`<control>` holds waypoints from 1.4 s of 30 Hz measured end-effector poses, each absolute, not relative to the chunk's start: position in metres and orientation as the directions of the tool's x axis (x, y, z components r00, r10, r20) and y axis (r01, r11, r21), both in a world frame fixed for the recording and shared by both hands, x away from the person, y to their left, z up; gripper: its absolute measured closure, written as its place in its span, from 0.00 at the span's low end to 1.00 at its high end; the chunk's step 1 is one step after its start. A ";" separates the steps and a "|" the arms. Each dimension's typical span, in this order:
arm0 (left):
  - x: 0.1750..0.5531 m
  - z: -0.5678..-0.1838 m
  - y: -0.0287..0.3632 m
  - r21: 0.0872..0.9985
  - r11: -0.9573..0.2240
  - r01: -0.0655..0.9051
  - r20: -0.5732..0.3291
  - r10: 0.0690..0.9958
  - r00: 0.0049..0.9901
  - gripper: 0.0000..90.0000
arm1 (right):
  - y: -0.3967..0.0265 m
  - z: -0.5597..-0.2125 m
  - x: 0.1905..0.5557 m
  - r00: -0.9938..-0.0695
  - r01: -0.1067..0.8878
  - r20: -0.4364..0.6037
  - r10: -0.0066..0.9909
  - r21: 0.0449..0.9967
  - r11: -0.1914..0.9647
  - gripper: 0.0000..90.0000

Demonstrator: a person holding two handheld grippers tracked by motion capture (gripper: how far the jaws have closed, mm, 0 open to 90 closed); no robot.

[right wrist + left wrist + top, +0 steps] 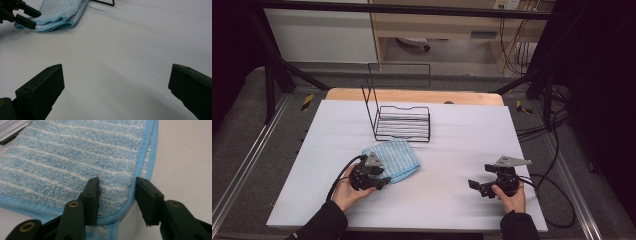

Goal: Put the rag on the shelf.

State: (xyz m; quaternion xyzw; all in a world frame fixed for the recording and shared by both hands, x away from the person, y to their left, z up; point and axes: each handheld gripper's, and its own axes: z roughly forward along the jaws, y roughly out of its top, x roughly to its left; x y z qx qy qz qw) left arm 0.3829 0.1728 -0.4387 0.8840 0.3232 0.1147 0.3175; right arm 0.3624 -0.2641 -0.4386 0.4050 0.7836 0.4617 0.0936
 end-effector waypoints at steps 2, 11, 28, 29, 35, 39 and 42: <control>0.384 -0.439 0.172 0.638 -0.585 0.501 -0.003 0.648 0.761 0.67 | -0.264 -0.438 0.362 -0.653 0.549 0.231 0.721 0.800 0.242 0.01; 0.385 -0.438 0.170 0.631 -0.585 0.509 -0.004 0.654 0.756 0.87 | -0.264 -0.439 0.362 -0.654 0.550 0.233 0.720 0.799 0.241 0.01; 0.375 -0.432 0.186 0.639 -0.579 0.506 -0.019 0.645 0.764 0.69 | -0.265 -0.438 0.362 -0.653 0.553 0.238 0.720 0.798 0.238 0.01; 0.373 -0.433 0.189 0.632 -0.590 0.502 -0.008 0.644 0.765 0.68 | -0.265 -0.438 0.362 -0.655 0.550 0.235 0.718 0.800 0.240 0.01; 0.372 -0.437 0.189 0.618 -0.634 0.465 0.056 0.626 0.778 0.73 | -0.265 -0.438 0.361 -0.651 0.554 0.239 0.720 0.799 0.236 0.01; 0.372 -0.439 0.188 0.613 -0.649 0.450 0.078 0.617 0.783 0.75 | -0.265 -0.438 0.362 -0.656 0.549 0.233 0.718 0.800 0.241 0.01; 0.373 -0.439 0.187 0.611 -0.646 0.456 0.074 0.621 0.781 0.80 | -0.264 -0.438 0.361 -0.653 0.553 0.239 0.719 0.799 0.236 0.01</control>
